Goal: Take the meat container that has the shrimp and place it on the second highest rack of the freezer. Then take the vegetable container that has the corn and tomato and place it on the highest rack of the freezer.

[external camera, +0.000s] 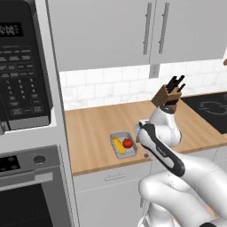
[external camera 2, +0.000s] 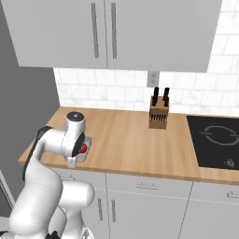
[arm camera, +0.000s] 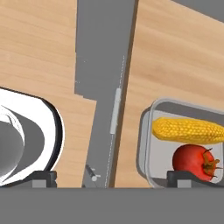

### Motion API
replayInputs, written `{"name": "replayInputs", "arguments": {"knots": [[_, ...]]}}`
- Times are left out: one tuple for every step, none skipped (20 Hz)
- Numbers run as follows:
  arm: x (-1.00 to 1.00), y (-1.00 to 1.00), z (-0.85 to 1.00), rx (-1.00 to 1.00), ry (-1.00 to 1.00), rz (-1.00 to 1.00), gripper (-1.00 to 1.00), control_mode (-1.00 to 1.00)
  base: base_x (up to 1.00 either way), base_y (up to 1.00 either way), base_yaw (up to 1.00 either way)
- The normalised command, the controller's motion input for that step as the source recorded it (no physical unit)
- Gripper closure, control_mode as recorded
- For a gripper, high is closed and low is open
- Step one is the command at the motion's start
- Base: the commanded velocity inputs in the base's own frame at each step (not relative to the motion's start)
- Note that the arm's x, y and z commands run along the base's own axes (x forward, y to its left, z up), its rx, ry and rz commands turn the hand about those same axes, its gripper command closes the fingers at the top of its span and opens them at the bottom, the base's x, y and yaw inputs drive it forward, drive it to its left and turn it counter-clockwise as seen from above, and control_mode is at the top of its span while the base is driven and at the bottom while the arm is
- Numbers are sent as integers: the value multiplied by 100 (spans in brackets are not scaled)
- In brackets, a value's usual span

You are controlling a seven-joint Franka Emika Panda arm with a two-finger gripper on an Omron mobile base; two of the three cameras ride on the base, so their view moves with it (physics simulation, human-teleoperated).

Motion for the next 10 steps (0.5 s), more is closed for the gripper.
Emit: {"name": "replayInputs", "arguments": {"knots": [[0,16,-1,0,0,0,-100,-100,0,0,0],[0,7,-4,0,0,1,-100,-100,0,0,0],[0,5,-6,0,0,1,-100,-100,0,0,0],[0,9,-6,0,0,1,-100,-100,0,0,0],[0,7,-9,0,0,1,-100,-100,0,0,0],[0,6,-11,0,0,1,-100,-100,0,0,0],[0,8,-11,0,0,1,-100,-100,0,0,0],[0,0,-7,0,0,1,-100,-100,0,0,0],[0,0,-8,0,0,1,-100,-100,0,0,0],[5,0,-11,0,0,1,-100,-100,0,0,0]]}}
